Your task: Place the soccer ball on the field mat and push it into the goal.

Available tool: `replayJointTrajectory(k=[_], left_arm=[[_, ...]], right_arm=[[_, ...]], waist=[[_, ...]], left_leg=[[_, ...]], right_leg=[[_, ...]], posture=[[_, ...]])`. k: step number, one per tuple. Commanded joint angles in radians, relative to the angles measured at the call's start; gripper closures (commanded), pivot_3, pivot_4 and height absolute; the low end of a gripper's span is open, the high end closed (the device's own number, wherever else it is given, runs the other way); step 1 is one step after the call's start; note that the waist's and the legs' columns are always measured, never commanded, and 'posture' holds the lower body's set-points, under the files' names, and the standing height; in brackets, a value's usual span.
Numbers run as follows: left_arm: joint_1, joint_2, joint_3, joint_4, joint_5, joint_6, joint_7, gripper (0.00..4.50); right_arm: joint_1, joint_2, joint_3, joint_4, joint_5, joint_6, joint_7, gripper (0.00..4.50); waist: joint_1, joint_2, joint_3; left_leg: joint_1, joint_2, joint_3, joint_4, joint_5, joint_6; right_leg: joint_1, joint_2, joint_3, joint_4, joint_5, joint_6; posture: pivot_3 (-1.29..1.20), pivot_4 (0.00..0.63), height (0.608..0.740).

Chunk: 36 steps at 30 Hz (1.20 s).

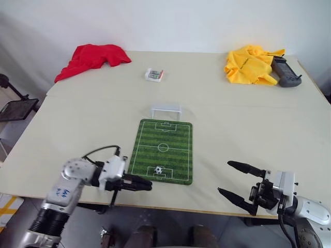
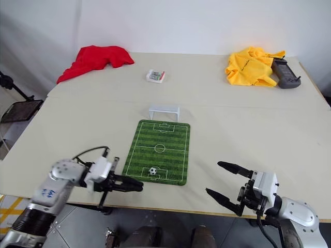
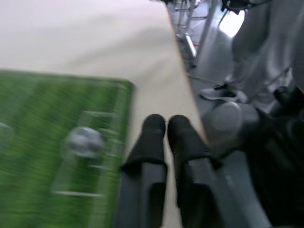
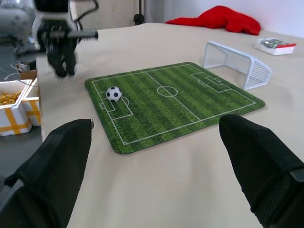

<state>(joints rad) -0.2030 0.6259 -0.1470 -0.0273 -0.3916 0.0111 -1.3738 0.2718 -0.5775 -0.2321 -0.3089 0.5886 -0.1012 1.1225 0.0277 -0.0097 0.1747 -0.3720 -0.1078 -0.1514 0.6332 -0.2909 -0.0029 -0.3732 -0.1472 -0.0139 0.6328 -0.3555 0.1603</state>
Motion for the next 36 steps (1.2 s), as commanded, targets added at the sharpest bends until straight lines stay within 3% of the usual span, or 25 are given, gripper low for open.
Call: replayJointTrajectory(k=[1, 19, 23, 26, 30, 36], left_arm=[[-0.015, -0.018, -0.03, -0.011, 0.049, -0.012, 0.04, 4.48], [-0.138, -0.123, -0.054, 0.122, 0.125, 0.009, 0.176, 4.48], [-0.214, -0.2, -0.02, 0.212, 0.163, -0.046, 0.298, 4.48], [-0.302, -0.251, 0.023, 0.356, 0.264, -0.191, 0.494, 4.48], [-0.377, -0.287, 0.108, 0.421, 0.187, -0.348, 0.494, 4.48], [-0.259, -0.17, 0.214, 0.275, 0.03, -0.246, 0.381, 4.48]], right_arm=[[0.008, 0.0, -0.004, -0.022, 0.004, -0.02, 0.008, 0.0], [0.062, 0.024, -0.01, -0.057, -0.01, -0.031, -0.041, 0.0], [0.057, 0.043, -0.015, -0.059, -0.021, -0.036, -0.078, 0.0], [0.032, 0.08, -0.024, -0.053, -0.045, -0.047, -0.152, 0.0], [-0.021, 0.18, -0.04, -0.076, -0.029, -0.027, -0.321, 0.0], [-0.011, 0.204, -0.011, -0.099, -0.032, -0.031, -0.34, 0.0]], waist=[[-0.002, 0.0, 0.0], [-0.004, 0.0, 0.0], [-0.003, 0.0, 0.0], [-0.002, -0.001, 0.0], [-0.008, -0.001, 0.001], [-0.023, 0.0, 0.0]], left_leg=[[0.0, 0.0, 0.0, 0.0, 0.0, 0.0], [0.0, 0.0, 0.001, -0.001, 0.0, 0.0], [0.0, 0.0, 0.001, 0.0, 0.0, 0.0], [0.0, 0.0, 0.001, 0.001, 0.0, 0.0], [0.0, 0.0, 0.002, 0.001, 0.0, 0.0], [0.0, 0.0, 0.002, -0.001, 0.0, 0.0]], right_leg=[[0.0, 0.0, 0.0, -0.001, 0.0, 0.0], [0.0, 0.0, 0.0, -0.001, 0.0, 0.0], [0.0, 0.0, 0.0, -0.001, 0.0, 0.001], [0.0, 0.0, 0.0, 0.0, 0.001, 0.001], [-0.002, 0.0, 0.001, 0.002, 0.001, 0.002], [-0.003, 0.0, 0.001, 0.004, 0.001, 0.002]], posture=[[0.0, 0.15, 0.74], [0.0, 0.15, 0.74], [0.0, 0.15, 0.74], [0.0, 0.15, 0.74], [0.0, 0.15, 0.74], [0.0, 0.15, 0.74]])
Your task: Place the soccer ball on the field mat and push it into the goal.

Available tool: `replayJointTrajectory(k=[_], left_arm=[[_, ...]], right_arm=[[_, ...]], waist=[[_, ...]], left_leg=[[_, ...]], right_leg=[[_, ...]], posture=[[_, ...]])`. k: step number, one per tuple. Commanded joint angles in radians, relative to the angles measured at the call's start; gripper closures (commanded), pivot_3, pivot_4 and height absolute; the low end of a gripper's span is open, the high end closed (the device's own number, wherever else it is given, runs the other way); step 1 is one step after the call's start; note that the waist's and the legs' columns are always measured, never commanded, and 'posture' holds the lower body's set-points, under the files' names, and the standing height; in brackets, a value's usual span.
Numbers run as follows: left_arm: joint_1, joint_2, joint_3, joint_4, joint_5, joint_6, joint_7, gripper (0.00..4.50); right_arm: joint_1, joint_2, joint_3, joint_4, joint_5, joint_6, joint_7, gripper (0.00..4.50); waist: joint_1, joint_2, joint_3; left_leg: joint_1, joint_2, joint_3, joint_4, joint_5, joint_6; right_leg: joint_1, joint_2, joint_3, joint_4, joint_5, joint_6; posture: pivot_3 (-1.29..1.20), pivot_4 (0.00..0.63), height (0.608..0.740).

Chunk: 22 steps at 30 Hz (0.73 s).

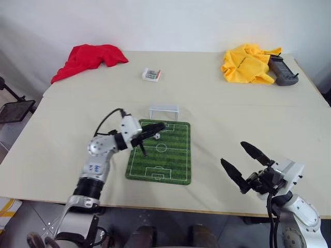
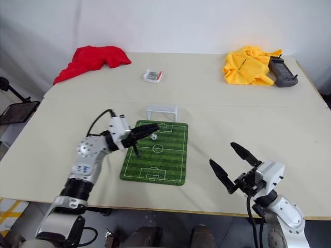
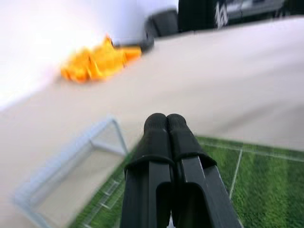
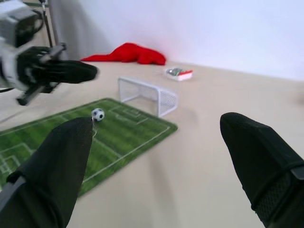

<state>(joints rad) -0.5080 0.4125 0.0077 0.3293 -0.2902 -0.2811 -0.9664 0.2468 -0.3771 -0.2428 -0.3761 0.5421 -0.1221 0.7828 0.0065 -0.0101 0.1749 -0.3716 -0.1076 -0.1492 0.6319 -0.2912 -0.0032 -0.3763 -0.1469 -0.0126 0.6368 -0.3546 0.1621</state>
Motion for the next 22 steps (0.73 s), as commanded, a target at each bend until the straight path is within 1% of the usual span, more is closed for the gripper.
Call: replayJointTrajectory(k=[1, 6, 9, 11, 12, 15, 19, 22], left_arm=[[0.071, 0.068, 0.078, -0.107, -0.086, 0.067, -0.029, 4.48], [0.221, 0.176, 0.182, -0.194, -0.178, 0.262, -0.02, 4.48], [0.285, 0.205, 0.238, -0.196, -0.194, 0.322, 0.015, 4.48], [0.316, 0.212, 0.27, -0.194, -0.175, 0.319, 0.054, 4.48], [0.326, 0.213, 0.283, -0.198, -0.18, 0.35, 0.078, 4.48], [0.338, 0.2, 0.318, -0.219, -0.169, 0.366, 0.158, 4.48], [0.347, 0.191, 0.328, -0.244, -0.154, 0.35, 0.202, 4.48], [0.362, 0.182, 0.344, -0.272, -0.158, 0.372, 0.248, 4.48]], right_arm=[[0.014, 0.006, 0.0, -0.03, 0.016, -0.013, -0.001, 0.0], [-0.01, 0.014, 0.009, 0.0, 0.008, -0.028, 0.001, 0.0], [-0.038, 0.016, 0.011, 0.029, -0.001, -0.033, -0.002, 0.0], [-0.053, 0.016, 0.011, 0.045, -0.005, -0.037, -0.002, 0.0], [-0.06, 0.015, 0.011, 0.051, -0.006, -0.038, -0.002, 0.0], [-0.078, 0.014, 0.014, 0.068, -0.012, -0.04, -0.003, 0.0], [-0.092, 0.013, 0.017, 0.08, -0.014, -0.04, -0.003, 0.0], [-0.095, 0.01, 0.02, 0.084, -0.01, -0.038, -0.001, 0.0]], waist=[[-0.005, 0.0, 0.0], [-0.008, 0.0, 0.0], [-0.009, 0.0, 0.0], [-0.007, 0.0, 0.0], [-0.005, 0.0, 0.0], [-0.002, 0.0, 0.0], [-0.004, 0.0, 0.0], [-0.005, 0.0, 0.0]], left_leg=[[0.0, 0.0, 0.0, 0.0, 0.0, 0.0], [0.0, 0.0, -0.001, 0.001, 0.0, 0.0], [0.002, 0.0, -0.001, 0.001, 0.0, 0.0], [0.001, 0.0, -0.001, 0.001, 0.0, 0.0], [0.001, 0.0, -0.001, 0.001, 0.0, 0.0], [0.001, -0.001, -0.001, 0.001, 0.0, 0.0], [0.001, 0.0, -0.001, 0.0, 0.0, 0.0], [0.001, 0.0, -0.001, 0.0, 0.0, 0.0]], right_leg=[[0.0, 0.0, 0.0, 0.0, 0.0, 0.0], [0.001, 0.0, 0.001, 0.001, 0.0, 0.0], [0.001, 0.0, 0.002, 0.001, 0.0, 0.0], [0.001, 0.0, 0.002, 0.001, 0.0, 0.0], [0.001, 0.0, 0.002, 0.001, 0.0, 0.0], [0.001, 0.0, 0.002, 0.001, 0.0, 0.0], [0.0, 0.0, 0.002, 0.001, 0.0, 0.0], [0.0, 0.0, 0.002, 0.001, 0.0, 0.0]], posture=[[0.0, 0.15, 0.74], [0.0, 0.15, 0.74], [0.0, 0.15, 0.74], [0.0, 0.15, 0.74], [0.0, 0.15, 0.74], [0.0, 0.15, 0.74], [0.0, 0.15, 0.74], [0.0, 0.15, 0.74]])
